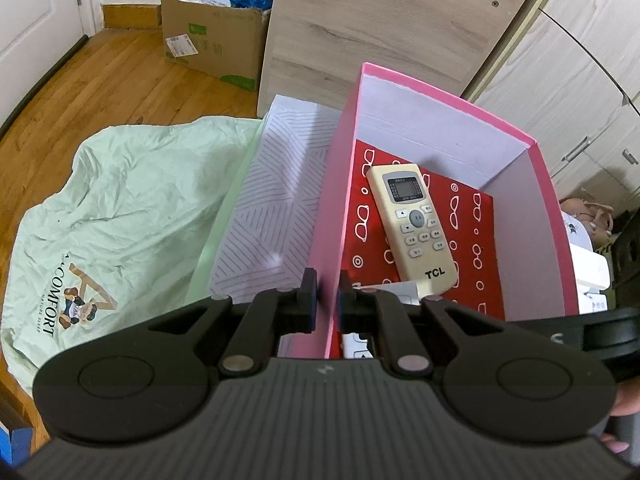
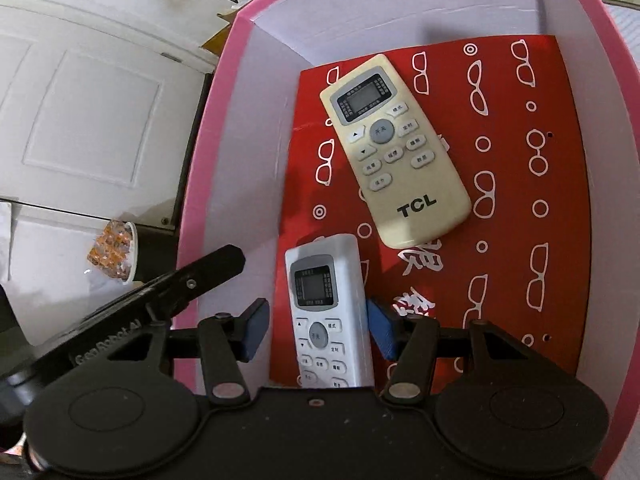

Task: Organize rigid objects
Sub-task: 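Place the white remote in the pink box beside the TCL remote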

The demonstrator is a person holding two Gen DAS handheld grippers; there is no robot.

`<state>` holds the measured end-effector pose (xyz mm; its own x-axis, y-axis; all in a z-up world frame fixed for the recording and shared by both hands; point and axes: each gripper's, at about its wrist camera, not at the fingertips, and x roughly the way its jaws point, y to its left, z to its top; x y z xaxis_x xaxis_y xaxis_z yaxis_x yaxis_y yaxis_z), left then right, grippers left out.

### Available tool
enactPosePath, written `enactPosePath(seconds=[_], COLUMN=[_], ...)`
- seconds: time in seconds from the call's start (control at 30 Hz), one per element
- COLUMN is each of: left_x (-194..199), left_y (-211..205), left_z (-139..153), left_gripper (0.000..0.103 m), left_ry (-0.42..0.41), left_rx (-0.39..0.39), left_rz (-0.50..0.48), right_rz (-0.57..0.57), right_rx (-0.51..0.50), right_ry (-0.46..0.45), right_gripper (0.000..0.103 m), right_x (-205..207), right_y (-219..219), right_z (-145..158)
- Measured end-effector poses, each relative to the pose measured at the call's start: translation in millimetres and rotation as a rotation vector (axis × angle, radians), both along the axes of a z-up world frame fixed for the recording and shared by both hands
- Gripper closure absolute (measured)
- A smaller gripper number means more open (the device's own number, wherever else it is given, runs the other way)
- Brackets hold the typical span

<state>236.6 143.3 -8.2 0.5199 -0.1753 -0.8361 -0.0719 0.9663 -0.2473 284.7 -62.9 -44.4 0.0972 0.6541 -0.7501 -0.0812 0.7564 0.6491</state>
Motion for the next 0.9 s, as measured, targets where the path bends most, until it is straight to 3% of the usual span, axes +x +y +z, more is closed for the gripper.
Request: enactPosePath(seconds=[0.1, 0.27, 0.37, 0.47, 0.5, 0.57, 0.67, 0.9], left_x=[-0.3, -1.0, -2.2, -2.3, -2.5, -2.9, -3.2, -4.8], left_y=[0.4, -1.1, -2.4, -2.3, -1.9, -1.9, -1.5, -2.7], left_z=[-0.6, -0.8, -0.6, -0.3, -0.2, 0.0, -0.1, -0.5], left_gripper=[0.095, 0.095, 0.095, 0.095, 0.095, 0.095, 0.095, 0.095], left_ry=[-0.003, -0.006, -0.01, -0.009, -0.008, -0.008, -0.007, -0.007], left_rx=[0.0, 0.003, 0.008, 0.005, 0.004, 0.003, 0.005, 0.014], left_rz=[-0.002, -0.003, -0.006, -0.007, -0.008, -0.008, -0.006, -0.002], right_rz=[0.046, 0.124, 0.167, 0.188, 0.194, 0.182, 0.13, 0.12], right_rx=[-0.018, -0.091, -0.121, -0.234, -0.259, -0.294, -0.271, -0.328], right_ry=[-0.066, -0.345, -0.562, -0.808, -0.852, -0.867, -0.805, -0.673], right_gripper=[0.042, 0.041, 0.04, 0.026, 0.026, 0.026, 0.027, 0.029], right_x=[-4.5, -28.6, -53.6, -83.0, -89.1, -94.2, -90.4, -70.3], right_y=[-10.5, -23.7, -42.8, -64.9, -72.9, -92.6, -125.8, -170.8], right_z=[16.0, 65.2, 96.0, 117.5, 121.1, 125.8, 124.1, 89.3])
